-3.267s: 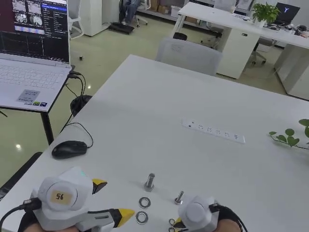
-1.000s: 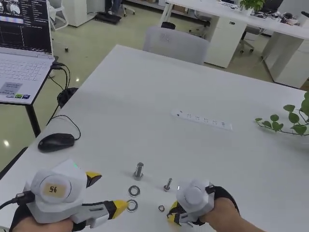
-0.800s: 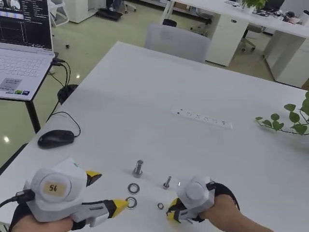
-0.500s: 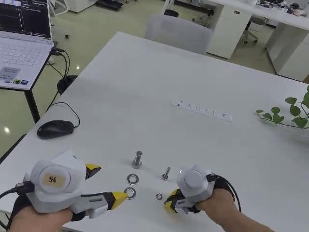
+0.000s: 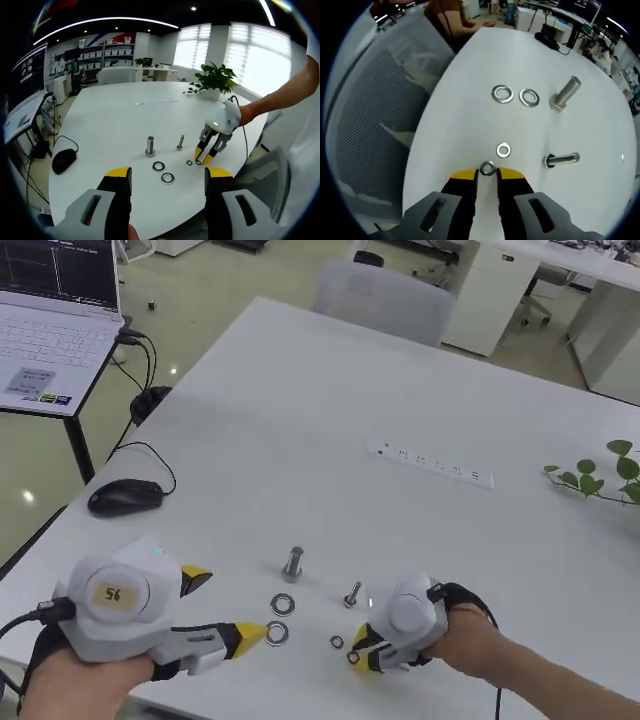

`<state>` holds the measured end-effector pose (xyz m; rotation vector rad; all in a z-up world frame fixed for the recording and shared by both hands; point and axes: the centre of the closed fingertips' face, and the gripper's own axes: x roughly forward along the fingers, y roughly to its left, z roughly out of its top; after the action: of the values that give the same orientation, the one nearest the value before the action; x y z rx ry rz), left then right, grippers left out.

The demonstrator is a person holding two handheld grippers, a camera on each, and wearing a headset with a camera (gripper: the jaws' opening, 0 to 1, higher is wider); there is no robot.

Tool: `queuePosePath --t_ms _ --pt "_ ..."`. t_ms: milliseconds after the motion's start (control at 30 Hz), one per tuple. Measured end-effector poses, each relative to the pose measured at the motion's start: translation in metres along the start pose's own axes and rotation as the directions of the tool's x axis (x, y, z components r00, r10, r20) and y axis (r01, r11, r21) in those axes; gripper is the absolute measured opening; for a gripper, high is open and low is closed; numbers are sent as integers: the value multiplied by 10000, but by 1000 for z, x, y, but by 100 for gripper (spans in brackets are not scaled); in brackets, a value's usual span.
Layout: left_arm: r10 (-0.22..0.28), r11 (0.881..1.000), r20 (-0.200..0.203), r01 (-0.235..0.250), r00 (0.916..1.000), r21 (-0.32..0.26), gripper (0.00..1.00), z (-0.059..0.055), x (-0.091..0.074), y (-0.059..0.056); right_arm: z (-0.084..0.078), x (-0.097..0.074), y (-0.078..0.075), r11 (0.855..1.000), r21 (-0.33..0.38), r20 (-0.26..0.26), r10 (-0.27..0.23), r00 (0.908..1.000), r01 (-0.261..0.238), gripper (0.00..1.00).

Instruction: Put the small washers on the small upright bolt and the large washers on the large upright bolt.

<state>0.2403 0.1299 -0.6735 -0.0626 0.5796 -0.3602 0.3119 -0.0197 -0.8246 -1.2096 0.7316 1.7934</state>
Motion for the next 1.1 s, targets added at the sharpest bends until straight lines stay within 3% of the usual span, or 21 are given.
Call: queuePosePath --t_ms 100,367,600,833,1000,1100 --pt "41 10000 -15 -41 10000 -32 58 -1 0 1 1 1 1 9955 -932 -352 122 9993 -154 17" --pt "30 9999 44 -29 10000 -117 58 0 2 0 2 2 1 9968 -794 -286 -116 9995 93 14" --pt "53 9999 139 -52 9999 -112 58 3 1 2 0 1 -2 9981 391 -30 -484 9988 485 13" --pt "183 9997 172 -180 9997 -165 58 1 -5 8 1 -2 -2 9865 1399 117 -870 9961 845 13" --pt "245 9994 189 -240 9995 -235 58 -1 -7 10 4 -14 -9 9689 2138 497 -1378 9892 1243 13" --pt "251 9993 215 -245 9995 -267 57 -1 -8 9 11 -29 -20 9495 2678 870 -1926 9774 1633 13"
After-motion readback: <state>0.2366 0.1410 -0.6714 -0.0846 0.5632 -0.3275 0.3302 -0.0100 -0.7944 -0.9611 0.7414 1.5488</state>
